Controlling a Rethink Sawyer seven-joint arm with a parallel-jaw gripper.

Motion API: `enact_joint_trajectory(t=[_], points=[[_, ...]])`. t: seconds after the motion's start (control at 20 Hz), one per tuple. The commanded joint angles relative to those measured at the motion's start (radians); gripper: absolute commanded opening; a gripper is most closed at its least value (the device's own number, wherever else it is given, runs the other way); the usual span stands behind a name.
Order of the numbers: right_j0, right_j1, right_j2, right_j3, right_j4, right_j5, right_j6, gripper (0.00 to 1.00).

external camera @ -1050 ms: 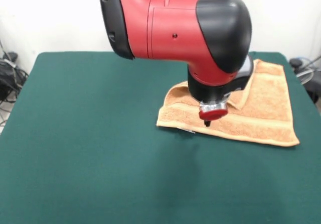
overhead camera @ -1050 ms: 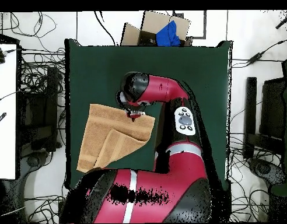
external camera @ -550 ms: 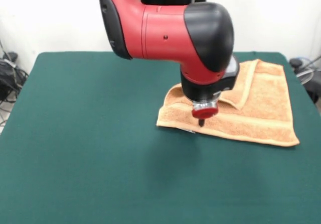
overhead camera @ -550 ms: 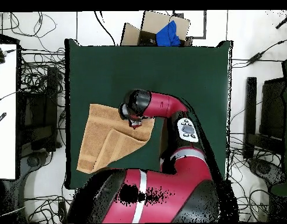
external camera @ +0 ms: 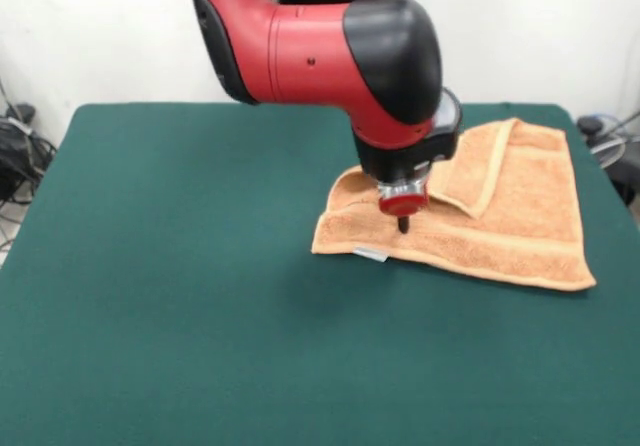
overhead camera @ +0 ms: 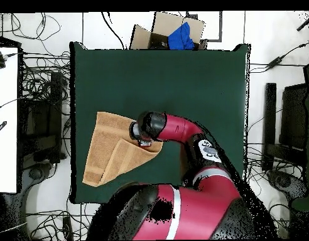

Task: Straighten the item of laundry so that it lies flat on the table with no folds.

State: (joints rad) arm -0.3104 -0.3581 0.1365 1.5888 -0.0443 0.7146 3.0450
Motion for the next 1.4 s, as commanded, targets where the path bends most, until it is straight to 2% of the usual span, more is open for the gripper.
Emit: enact_joint_trajectory(t=[0.05, 0.25, 0.55, 1.0, 1.2, 1.4], points=[[-0.014, -0.003, 0.141, 0.184, 0.042, -0.082, -0.050, 1.00], [-0.022, -0.014, 0.168, 0.228, 0.057, -0.135, -0.022, 1.00], [-0.042, -0.080, 0.190, 0.298, 0.069, -0.129, -0.019, 1.00], [-0.083, -0.080, 0.179, 0.329, 0.035, -0.148, -0.051, 1.00], [-0.049, -0.070, 0.125, 0.276, 0.006, -0.175, -0.024, 1.00], [0.031, -0.007, 0.050, 0.143, -0.028, -0.204, 0.016, 1.00]])
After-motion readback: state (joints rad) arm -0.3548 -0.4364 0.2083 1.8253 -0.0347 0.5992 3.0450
